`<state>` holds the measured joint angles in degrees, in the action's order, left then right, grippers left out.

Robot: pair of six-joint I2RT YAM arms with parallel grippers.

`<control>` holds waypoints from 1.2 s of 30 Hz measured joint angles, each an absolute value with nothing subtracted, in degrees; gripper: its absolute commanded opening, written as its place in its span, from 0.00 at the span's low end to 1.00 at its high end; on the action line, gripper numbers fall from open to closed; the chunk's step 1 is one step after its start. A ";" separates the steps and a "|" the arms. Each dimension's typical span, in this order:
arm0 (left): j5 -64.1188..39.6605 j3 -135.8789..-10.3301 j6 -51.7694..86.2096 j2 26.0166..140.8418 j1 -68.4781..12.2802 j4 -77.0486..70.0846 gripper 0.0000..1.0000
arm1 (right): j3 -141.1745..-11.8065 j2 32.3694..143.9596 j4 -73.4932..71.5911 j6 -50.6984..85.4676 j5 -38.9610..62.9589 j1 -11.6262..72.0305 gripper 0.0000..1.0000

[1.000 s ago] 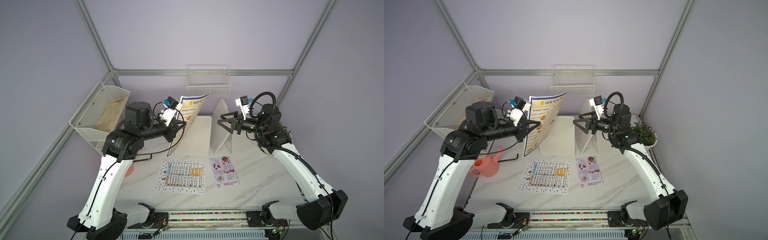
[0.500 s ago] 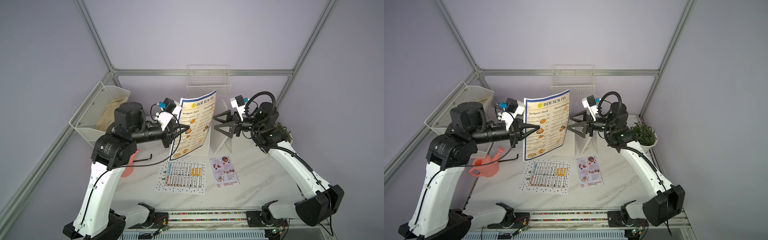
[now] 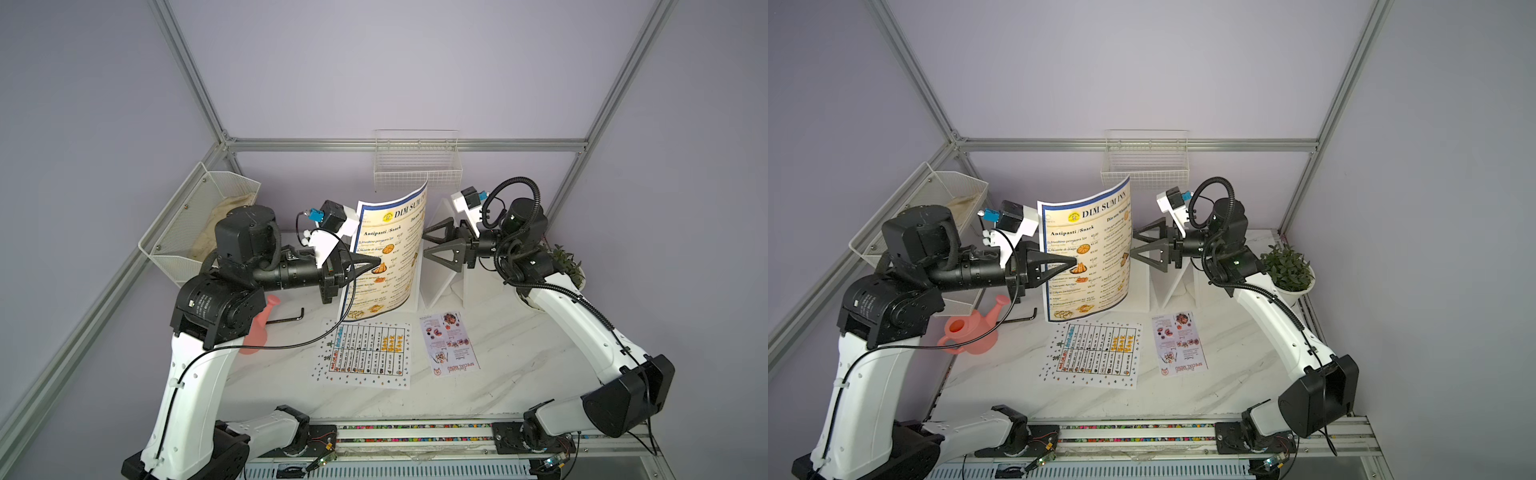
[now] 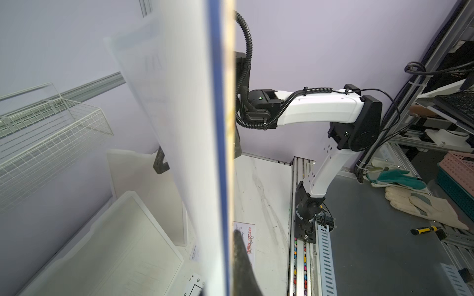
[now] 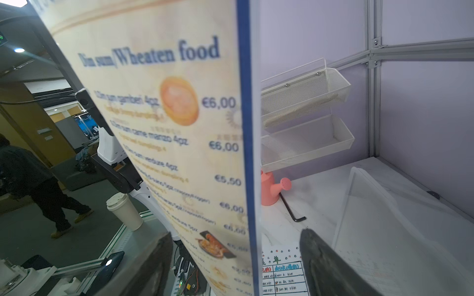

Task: Insert the menus into the narrow rack
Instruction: Insert the menu into the narrow rack.

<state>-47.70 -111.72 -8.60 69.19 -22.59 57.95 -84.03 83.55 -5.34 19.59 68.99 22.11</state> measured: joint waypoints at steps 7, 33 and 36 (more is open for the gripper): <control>-47.88 -111.77 -8.71 69.30 -22.59 58.00 0.00 | -86.39 85.43 -8.38 21.54 72.36 25.12 0.82; -34.11 -110.74 -8.49 68.23 -22.63 55.02 0.00 | -86.46 77.52 -2.74 15.33 65.23 25.19 0.40; -34.02 -110.26 -8.14 68.31 -22.63 54.70 0.00 | -86.46 77.52 -2.68 15.33 64.93 25.19 0.35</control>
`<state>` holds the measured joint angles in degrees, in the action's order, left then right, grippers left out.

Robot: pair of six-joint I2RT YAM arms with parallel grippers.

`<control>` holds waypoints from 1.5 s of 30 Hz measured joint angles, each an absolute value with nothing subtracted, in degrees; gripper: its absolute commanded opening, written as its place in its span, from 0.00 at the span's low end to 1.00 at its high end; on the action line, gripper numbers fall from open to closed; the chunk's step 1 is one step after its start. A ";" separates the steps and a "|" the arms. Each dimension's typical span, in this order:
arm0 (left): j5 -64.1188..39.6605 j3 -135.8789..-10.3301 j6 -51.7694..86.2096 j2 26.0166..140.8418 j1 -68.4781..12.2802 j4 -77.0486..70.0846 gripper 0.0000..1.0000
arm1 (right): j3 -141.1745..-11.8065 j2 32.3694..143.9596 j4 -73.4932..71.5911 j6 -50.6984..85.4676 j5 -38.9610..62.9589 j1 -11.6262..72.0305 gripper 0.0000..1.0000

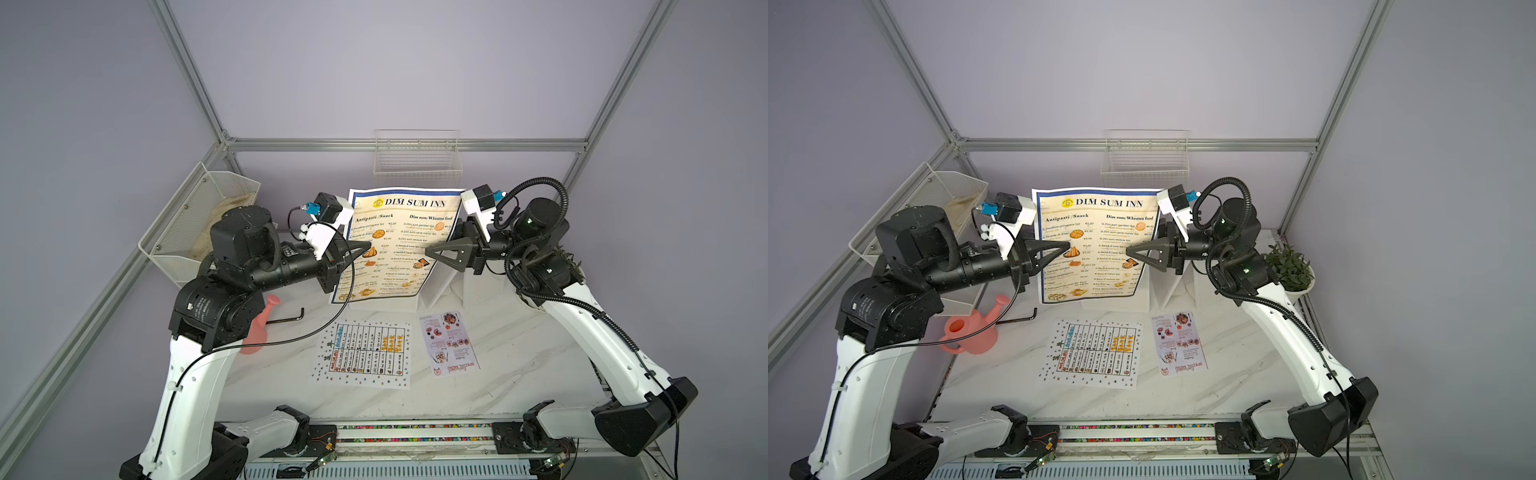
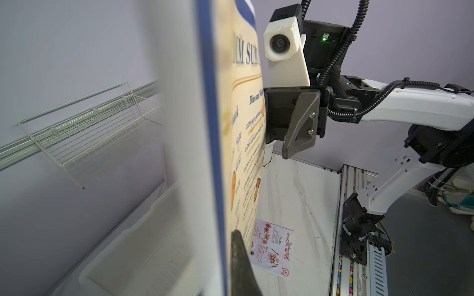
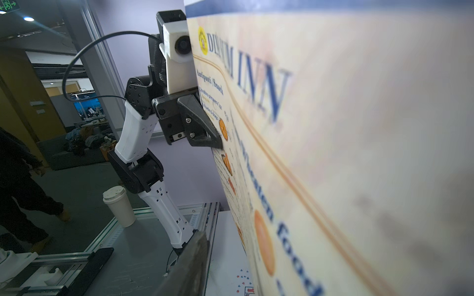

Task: Insert the menus into the narrow rack
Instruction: Insert the menu into the narrow rack.

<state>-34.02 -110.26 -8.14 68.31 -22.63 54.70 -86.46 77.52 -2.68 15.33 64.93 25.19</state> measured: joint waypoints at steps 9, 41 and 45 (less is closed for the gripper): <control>-33.56 -109.86 -7.86 68.31 -22.63 53.56 0.00 | -86.46 77.49 -2.55 15.81 64.38 25.19 0.23; -33.82 -105.38 -3.62 67.37 -22.63 47.53 0.00 | -84.58 76.27 -2.94 15.75 61.10 25.19 0.18; -33.78 -105.14 -3.60 67.37 -22.63 47.40 0.00 | -84.20 76.27 -2.96 15.81 61.01 25.19 0.10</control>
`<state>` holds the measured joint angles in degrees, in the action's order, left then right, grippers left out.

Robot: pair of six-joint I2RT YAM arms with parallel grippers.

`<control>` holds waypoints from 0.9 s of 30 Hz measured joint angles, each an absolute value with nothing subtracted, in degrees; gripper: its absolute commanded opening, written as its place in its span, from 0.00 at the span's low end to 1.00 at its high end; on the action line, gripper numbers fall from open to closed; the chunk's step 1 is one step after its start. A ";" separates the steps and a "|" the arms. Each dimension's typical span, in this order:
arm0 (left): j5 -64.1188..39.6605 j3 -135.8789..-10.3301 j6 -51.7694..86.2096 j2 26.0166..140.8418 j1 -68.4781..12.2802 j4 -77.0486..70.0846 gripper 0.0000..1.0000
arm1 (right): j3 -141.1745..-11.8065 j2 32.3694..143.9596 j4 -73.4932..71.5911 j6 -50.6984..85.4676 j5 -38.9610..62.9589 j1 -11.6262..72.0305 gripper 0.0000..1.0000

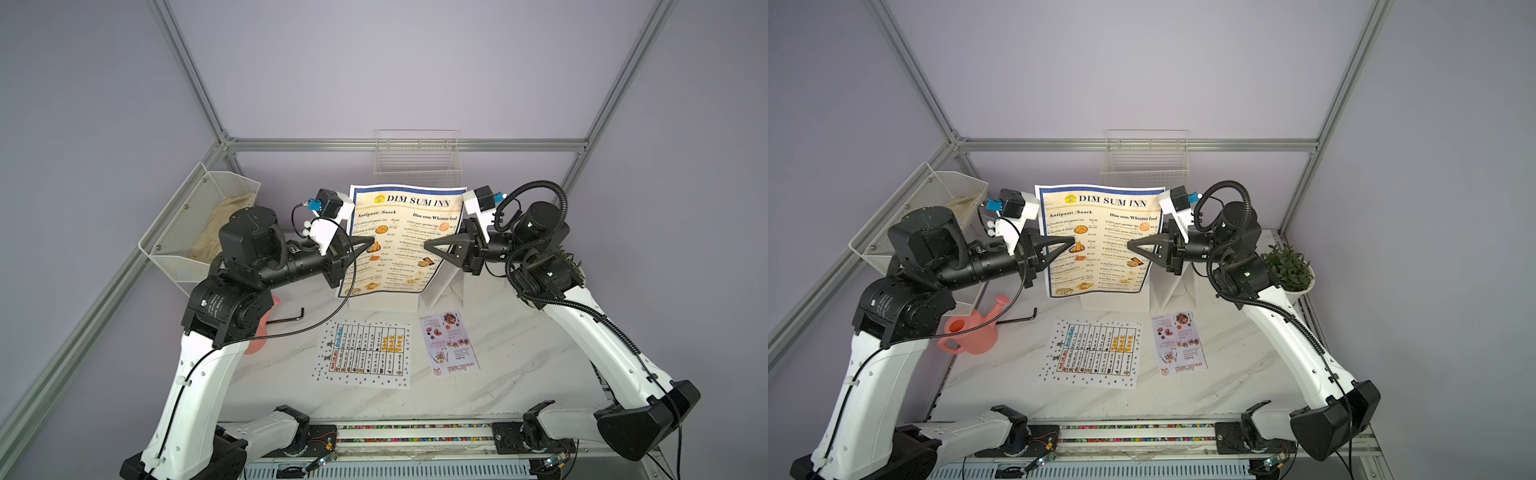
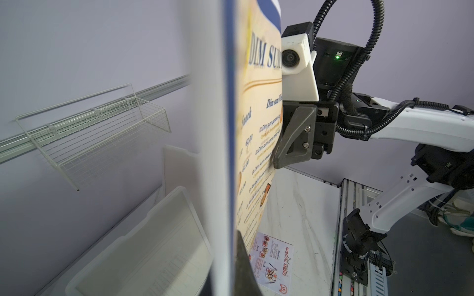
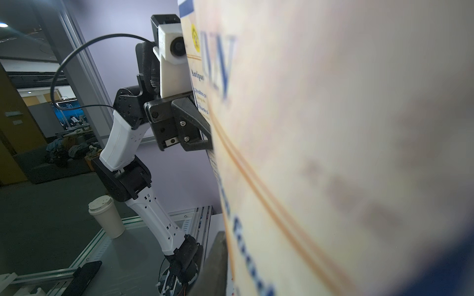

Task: Insert the menus into the narrow rack
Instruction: Insert the menu into the narrow rack.

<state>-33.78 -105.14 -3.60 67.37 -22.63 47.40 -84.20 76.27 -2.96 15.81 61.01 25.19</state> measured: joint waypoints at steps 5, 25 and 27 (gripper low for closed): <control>-33.67 -105.08 -3.46 67.37 -22.63 47.33 0.20 | -83.64 76.27 -3.40 16.40 60.12 25.19 0.00; -34.04 -96.01 2.04 65.71 -18.39 39.20 0.64 | -83.33 75.90 -9.43 24.64 49.25 25.19 0.00; -34.76 -95.70 2.42 65.76 -17.45 38.54 0.63 | -83.35 75.88 -9.41 24.69 47.48 25.19 0.00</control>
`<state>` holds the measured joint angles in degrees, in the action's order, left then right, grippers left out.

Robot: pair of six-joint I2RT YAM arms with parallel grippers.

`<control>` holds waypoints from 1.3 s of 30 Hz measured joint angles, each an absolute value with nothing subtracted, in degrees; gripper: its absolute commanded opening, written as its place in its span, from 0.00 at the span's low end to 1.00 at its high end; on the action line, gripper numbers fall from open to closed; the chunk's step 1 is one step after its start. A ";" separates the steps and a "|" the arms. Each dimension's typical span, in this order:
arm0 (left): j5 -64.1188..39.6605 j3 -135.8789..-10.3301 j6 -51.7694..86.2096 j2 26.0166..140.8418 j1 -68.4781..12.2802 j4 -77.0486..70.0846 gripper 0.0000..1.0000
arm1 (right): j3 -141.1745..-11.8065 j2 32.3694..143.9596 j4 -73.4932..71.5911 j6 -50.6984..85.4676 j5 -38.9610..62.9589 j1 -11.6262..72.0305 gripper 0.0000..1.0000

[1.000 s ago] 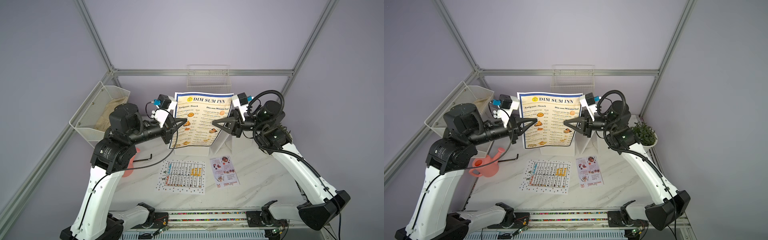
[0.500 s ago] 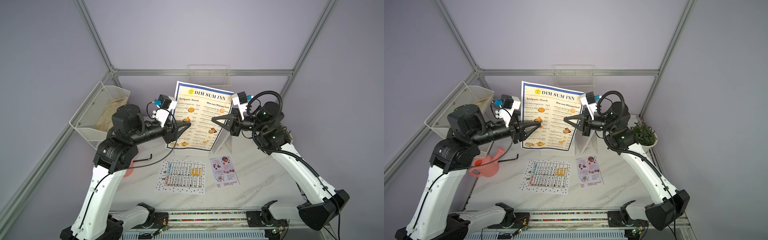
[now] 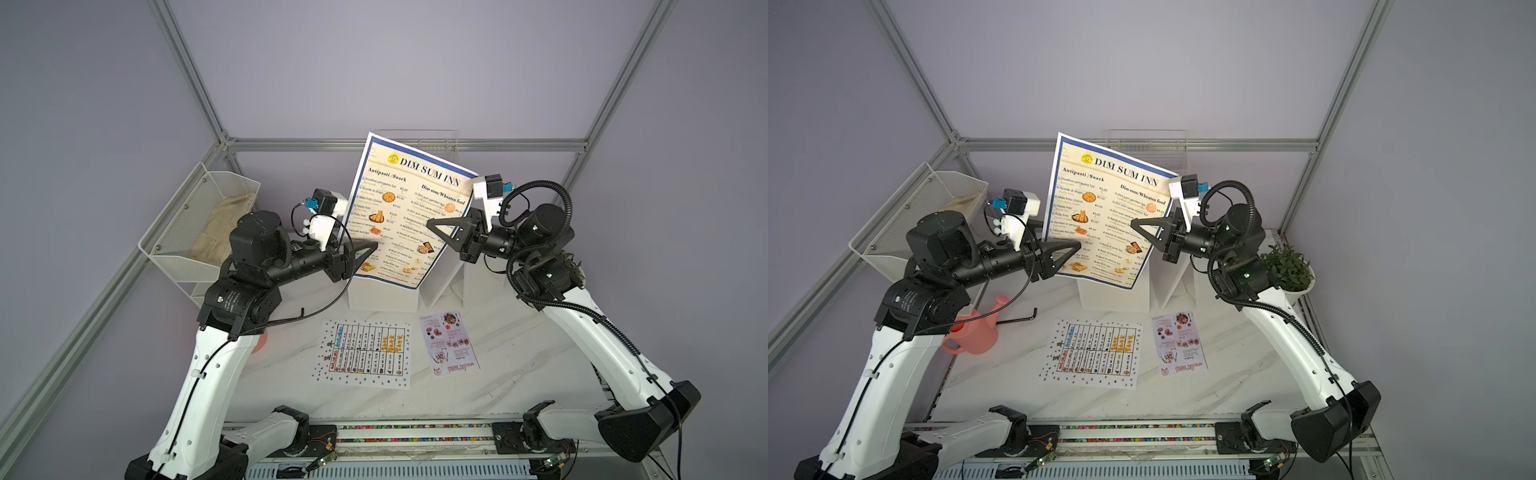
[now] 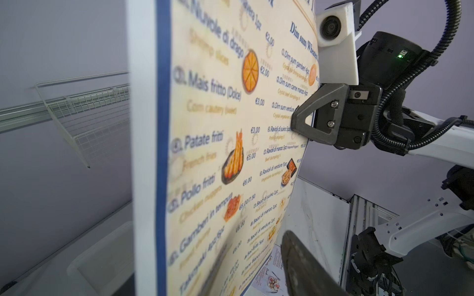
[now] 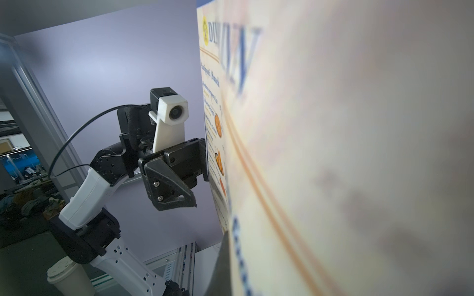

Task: Insert the menus into the narrow rack
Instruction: Insert the menu into the narrow rack.

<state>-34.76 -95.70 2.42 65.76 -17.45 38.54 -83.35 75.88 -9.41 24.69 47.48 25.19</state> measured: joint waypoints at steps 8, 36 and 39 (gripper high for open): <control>-38.83 -95.68 5.08 67.20 -12.53 34.20 0.61 | -88.73 78.46 -8.97 25.52 40.45 25.19 0.00; -50.13 -91.20 22.06 79.29 0.19 10.74 0.57 | -106.54 95.66 -6.42 29.78 31.03 25.17 0.00; -50.83 -89.56 24.77 79.40 1.13 7.05 0.53 | -106.61 96.01 -6.74 30.76 30.65 25.17 0.00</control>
